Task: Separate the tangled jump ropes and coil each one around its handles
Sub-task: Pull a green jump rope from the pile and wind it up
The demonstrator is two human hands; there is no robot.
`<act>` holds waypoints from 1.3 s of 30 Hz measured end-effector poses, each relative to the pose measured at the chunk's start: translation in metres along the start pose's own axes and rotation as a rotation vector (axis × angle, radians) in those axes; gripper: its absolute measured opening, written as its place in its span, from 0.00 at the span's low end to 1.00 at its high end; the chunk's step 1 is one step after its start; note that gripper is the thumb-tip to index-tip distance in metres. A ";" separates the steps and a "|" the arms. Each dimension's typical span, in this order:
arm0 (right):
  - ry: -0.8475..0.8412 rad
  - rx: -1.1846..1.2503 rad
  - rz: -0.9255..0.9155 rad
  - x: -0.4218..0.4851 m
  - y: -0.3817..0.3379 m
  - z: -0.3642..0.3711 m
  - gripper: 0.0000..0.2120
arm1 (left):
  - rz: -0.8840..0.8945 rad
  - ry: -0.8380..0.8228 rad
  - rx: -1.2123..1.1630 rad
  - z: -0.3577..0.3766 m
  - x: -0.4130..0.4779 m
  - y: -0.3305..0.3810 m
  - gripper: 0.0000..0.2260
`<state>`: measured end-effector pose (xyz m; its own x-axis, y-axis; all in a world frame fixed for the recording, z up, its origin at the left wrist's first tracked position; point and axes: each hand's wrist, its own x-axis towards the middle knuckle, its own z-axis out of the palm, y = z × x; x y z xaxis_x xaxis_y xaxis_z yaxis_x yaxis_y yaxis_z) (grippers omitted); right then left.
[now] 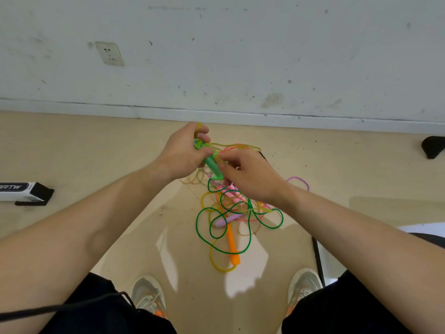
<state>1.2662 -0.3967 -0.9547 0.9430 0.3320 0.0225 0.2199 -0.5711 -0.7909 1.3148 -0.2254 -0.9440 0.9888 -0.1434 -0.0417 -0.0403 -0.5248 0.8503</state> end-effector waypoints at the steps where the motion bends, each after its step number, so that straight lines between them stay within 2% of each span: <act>1: 0.020 -0.077 -0.022 -0.003 -0.003 0.005 0.09 | -0.012 0.046 -0.058 0.002 0.000 0.000 0.17; 4: 0.055 -0.230 -0.106 -0.010 -0.008 0.021 0.05 | -0.069 0.162 -0.274 0.008 0.001 0.000 0.16; 9: 0.021 -0.505 -0.140 -0.018 -0.009 0.035 0.28 | -0.266 0.198 -0.598 0.011 0.006 0.003 0.15; 12: -0.005 -0.642 -0.150 -0.019 -0.005 0.038 0.32 | -0.364 0.166 -0.685 0.010 0.007 0.003 0.19; 15: -0.040 -0.726 -0.157 -0.019 -0.005 0.039 0.35 | -0.378 0.161 -0.682 0.009 0.005 0.003 0.23; 17: -0.055 -0.630 -0.116 -0.017 -0.006 0.039 0.33 | -0.363 0.174 -0.672 0.008 0.005 0.004 0.23; 18: -0.044 -0.501 -0.078 -0.015 -0.005 0.038 0.29 | -0.358 0.182 -0.677 0.008 0.005 0.005 0.22; 20: 0.023 -0.220 -0.007 -0.010 -0.002 0.034 0.15 | -0.354 0.191 -0.696 0.005 0.007 0.006 0.21; 21: 0.046 -0.126 0.040 -0.007 0.001 0.030 0.12 | -0.351 0.190 -0.707 0.002 0.008 0.007 0.21; 25: -0.049 0.046 0.173 -0.001 0.016 0.011 0.14 | -0.338 0.115 -0.754 -0.014 0.010 0.009 0.21; 29: -0.027 0.085 0.208 0.007 0.030 -0.006 0.10 | -0.323 -0.027 -0.728 -0.025 0.004 0.010 0.21; 33: -0.046 0.315 0.245 0.011 0.032 -0.022 0.08 | -0.235 -0.215 -0.555 -0.030 0.000 0.011 0.19; 39: -0.161 0.359 0.284 0.012 0.032 -0.029 0.07 | -0.096 -0.419 -0.335 -0.033 -0.006 0.011 0.22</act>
<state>1.2918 -0.4326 -0.9617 0.8964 0.3286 -0.2976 -0.1678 -0.3698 -0.9138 1.3133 -0.2031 -0.9168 0.8412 -0.4659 -0.2746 0.1630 -0.2659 0.9501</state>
